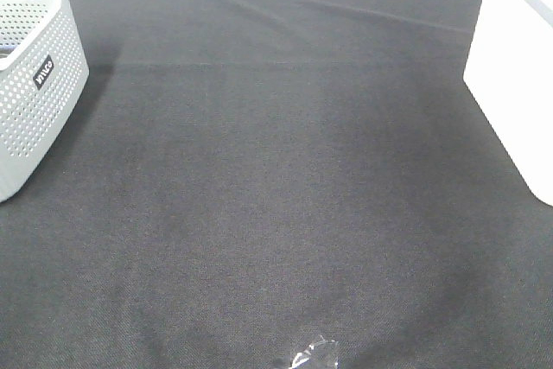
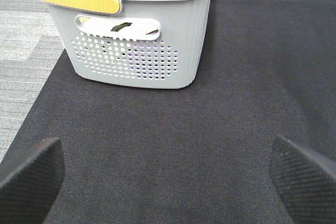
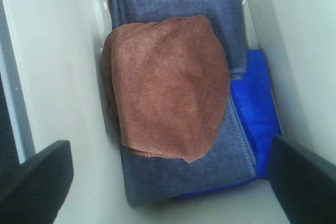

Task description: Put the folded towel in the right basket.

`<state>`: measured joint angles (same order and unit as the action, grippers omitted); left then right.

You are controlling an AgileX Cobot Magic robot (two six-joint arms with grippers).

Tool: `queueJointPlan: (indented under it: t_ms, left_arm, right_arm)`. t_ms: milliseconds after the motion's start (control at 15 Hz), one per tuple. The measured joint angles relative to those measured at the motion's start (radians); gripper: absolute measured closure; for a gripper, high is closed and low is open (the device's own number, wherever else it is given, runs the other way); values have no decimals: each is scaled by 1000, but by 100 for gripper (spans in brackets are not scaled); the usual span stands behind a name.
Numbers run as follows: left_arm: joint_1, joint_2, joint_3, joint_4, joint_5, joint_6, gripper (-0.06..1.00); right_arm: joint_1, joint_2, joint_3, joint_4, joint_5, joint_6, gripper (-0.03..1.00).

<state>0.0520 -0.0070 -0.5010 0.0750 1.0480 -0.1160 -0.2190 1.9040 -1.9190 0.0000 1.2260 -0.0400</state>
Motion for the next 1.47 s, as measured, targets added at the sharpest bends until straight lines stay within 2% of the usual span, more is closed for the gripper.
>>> queueJointPlan:
  t_ms: [200,400,600,667,867,1000,1200,1267,1467]
  left_arm:
    - [0,0,0,3,0,0,-5]
    - [0,0,0,5,0,0,-5]
    - [0,0,0,6,0,0,-5]
    - [0,0,0,6,0,0,-5]
    - [0,0,0,6,0,0,-5]
    - [0,0,0,6,0,0,-5]
    - [0,0,0,6,0,0,-5]
    - [0,0,0,6,0,0,-5]
    - [0,0,0,6,0,0,-5]
  right_arm:
    - [118,-32,2,-30,0,40,0]
    - [141,-111,63,-22,-6,61,0]
    - [140,-376,334,-58,-7,69,0]
    - [140,-562,499,-59,-30,69,0]
    - [140,-946,801,-44,-140,58,0]
    - [140,-1187,965,-25,-153,58,0]
    - [141,-1453,1143,-17,-134,31,0]
    - [170,-1559,1199,-11,-122,28,0]
    - [213,-1662,1259,-32,-100,23,0]
